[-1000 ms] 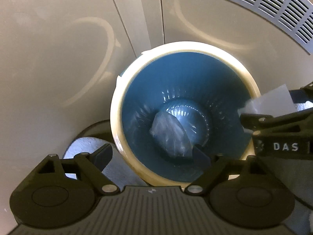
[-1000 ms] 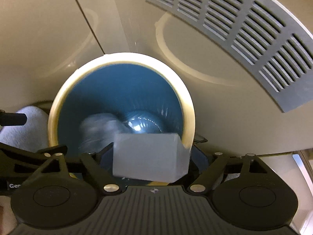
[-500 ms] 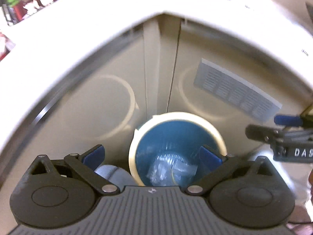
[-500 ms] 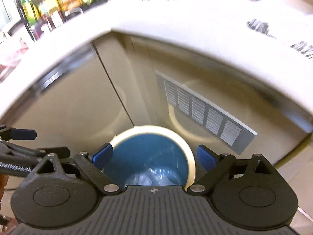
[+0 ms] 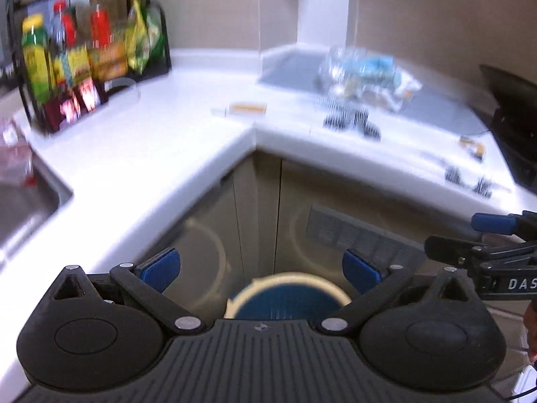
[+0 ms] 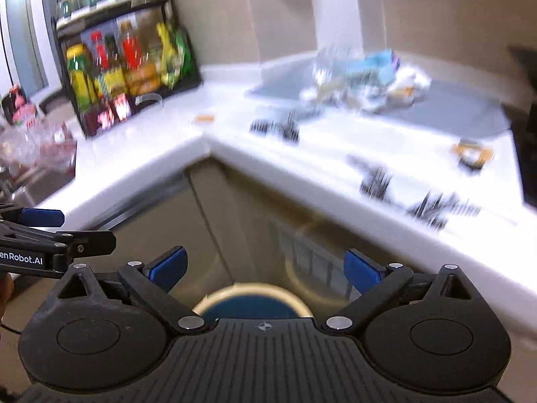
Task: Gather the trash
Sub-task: 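Raise both tools back up to the trash pile on the mat, then grasp the small clear bottle with the left gripper while the right gripper grasps the snack pouch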
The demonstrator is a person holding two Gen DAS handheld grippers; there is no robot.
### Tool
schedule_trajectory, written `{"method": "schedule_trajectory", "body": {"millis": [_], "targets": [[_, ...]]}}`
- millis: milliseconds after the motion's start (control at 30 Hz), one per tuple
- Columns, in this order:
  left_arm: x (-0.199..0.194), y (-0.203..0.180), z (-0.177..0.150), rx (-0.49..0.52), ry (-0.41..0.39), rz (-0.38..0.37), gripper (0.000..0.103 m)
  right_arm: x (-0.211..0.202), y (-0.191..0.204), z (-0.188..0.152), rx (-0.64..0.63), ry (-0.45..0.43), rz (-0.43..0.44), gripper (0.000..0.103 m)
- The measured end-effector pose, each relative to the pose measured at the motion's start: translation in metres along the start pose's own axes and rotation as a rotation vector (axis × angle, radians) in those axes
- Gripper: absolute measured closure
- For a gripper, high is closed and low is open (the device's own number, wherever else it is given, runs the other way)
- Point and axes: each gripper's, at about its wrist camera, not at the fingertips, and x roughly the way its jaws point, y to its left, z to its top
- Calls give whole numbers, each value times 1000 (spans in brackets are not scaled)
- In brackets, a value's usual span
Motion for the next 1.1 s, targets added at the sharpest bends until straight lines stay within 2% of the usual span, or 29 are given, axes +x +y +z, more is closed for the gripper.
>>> {"method": "schedule_trajectory", "body": {"millis": [233, 500, 733, 867, 1000, 1100], "targets": [[-8, -13, 54, -3, -129, 0, 0, -13, -17, 42, 28, -136, -39, 0], [16, -29, 99, 4, -176, -16, 0, -9, -50, 79, 153, -212, -29, 0], [50, -42, 135, 9, -200, -48, 0, 24, -89, 98, 337, -202, -21, 0], [74, -55, 156, 38, -218, -72, 0, 52, -111, 105, 425, -183, -52, 0], [108, -73, 179, 115, -196, -167, 0, 86, -135, 117, 525, -158, -74, 0], [139, -89, 193, 179, -174, -199, 0, 114, -156, 128, 627, -135, -79, 0]]}}
